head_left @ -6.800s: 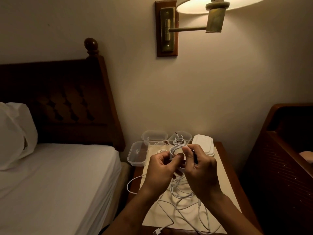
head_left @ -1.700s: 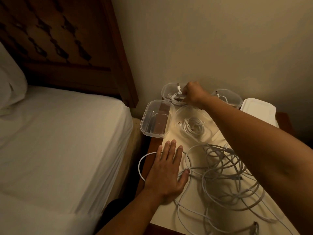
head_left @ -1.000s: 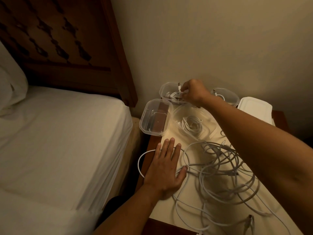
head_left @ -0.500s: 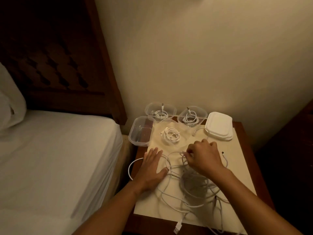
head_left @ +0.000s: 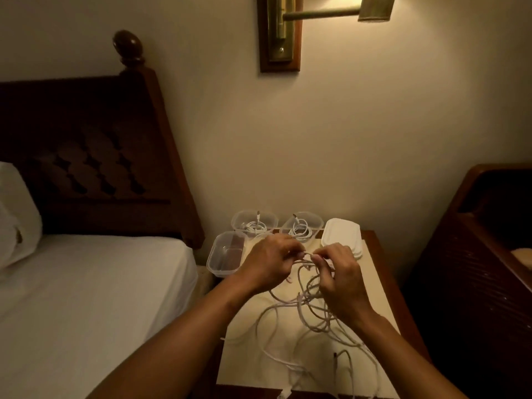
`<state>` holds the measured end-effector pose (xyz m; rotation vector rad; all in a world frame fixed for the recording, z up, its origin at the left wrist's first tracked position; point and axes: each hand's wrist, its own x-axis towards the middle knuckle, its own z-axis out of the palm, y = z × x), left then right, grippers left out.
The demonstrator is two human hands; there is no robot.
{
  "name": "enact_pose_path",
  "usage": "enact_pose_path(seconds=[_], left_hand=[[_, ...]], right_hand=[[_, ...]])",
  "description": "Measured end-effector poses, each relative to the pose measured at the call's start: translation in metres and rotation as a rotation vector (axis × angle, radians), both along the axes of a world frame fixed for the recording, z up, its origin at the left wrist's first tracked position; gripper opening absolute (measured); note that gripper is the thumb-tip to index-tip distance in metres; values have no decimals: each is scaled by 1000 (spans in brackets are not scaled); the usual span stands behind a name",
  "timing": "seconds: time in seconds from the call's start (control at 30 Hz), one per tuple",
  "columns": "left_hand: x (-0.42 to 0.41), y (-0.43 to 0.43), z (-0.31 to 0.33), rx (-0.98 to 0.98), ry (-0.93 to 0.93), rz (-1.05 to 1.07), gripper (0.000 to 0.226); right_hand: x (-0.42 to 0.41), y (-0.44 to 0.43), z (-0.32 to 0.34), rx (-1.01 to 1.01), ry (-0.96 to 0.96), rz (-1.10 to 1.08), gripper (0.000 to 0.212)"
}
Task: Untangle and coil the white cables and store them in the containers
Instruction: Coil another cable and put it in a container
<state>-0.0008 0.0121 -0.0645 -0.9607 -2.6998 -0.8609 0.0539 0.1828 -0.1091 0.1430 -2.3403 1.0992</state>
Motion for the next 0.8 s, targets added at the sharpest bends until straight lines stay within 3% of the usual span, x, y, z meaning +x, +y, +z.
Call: enact_pose_path(seconds=[0.07,0.13,0.27,0.33,0.4,0.47,0.6,0.63,0.7,0.73,0.8], left_hand=[[-1,6,13,43,-30,1,10],[0,13,23,173,-178,-4,9],[5,23,41,286,-338,1,11],[9,23,51,410,-432,-1,12],[13,21,63,578,-504,8,13],[15,17,72,673,-524,16,13],[17,11,64,663,-580,47,13],[18,10,59,630,-589,57,12],[18,11,53,556,-589,64,10],[18,12,53,535,-582,61,10],[17,15,56,522,-568,26,9]], right_hand=[[5,0,8,-234,-78,37,18],[11,-4,16,-388,-158,100,32],[15,-15,23,-462,-127,140,14],[15,-12,14,-439,-162,101,15],[16,-3,-3,-281,-241,58,30],[18,6,-20,-190,-331,67,27],[19,19,-13,-16,-448,47,9],[20,19,-6,-31,-435,57,27],[20,15,13,-217,-314,82,57],[18,11,22,-321,-233,90,55],[14,3,39,-458,-130,139,27]])
